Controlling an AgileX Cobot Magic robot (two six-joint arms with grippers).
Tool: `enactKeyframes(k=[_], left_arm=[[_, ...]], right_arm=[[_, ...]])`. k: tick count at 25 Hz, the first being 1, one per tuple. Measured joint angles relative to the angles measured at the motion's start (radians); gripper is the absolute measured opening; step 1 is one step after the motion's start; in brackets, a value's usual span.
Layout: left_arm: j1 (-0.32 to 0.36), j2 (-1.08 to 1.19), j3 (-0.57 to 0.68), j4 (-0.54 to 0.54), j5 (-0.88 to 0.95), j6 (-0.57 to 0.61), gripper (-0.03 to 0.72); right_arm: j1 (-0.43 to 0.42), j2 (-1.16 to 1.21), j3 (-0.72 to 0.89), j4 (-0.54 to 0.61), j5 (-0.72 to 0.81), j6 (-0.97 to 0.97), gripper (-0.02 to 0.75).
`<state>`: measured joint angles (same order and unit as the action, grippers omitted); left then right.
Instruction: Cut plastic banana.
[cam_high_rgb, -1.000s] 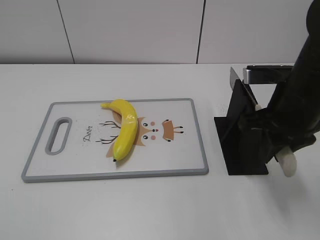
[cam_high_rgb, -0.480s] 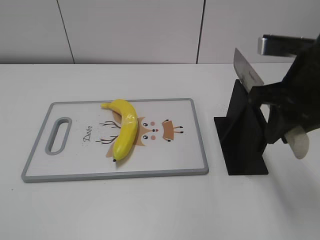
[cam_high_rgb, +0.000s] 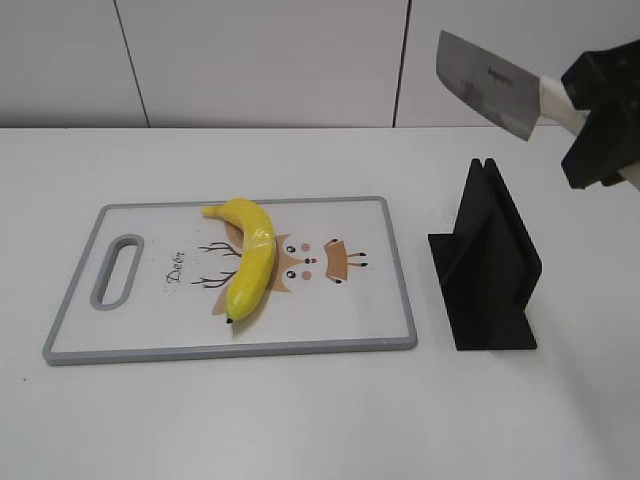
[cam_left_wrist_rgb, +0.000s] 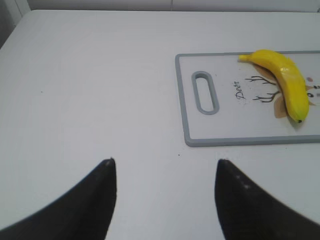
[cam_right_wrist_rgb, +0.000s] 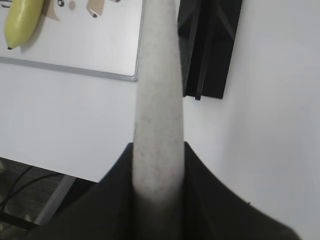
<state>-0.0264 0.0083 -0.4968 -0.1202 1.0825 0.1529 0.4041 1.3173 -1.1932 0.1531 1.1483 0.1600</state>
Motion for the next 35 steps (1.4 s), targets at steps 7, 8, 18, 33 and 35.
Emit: enactKeyframes(k=[7, 8, 18, 33, 35], left_arm=[[0.000, 0.298, -0.098, -0.165, -0.137, 0.247, 0.585], [0.000, 0.358, -0.118, -0.193, -0.167, 0.297, 0.585], [0.000, 0.947, -0.419, -0.524, -0.206, 1.059, 0.585], [-0.196, 1.570, -0.854, -0.556, -0.092, 1.417, 0.575], [-0.218, 1.634, -0.868, -0.531, -0.091, 1.419, 0.570]], right_arm=[[0.000, 0.087, -0.142, 0.002, 0.020, -0.366, 0.170], [0.000, 0.108, -0.165, 0.008, 0.021, -0.420, 0.170], [0.000, 0.352, -0.369, 0.168, 0.020, -1.026, 0.170], [0.000, 0.612, -0.495, 0.308, 0.057, -1.462, 0.169], [0.000, 0.618, -0.499, 0.320, 0.054, -1.477, 0.169]])
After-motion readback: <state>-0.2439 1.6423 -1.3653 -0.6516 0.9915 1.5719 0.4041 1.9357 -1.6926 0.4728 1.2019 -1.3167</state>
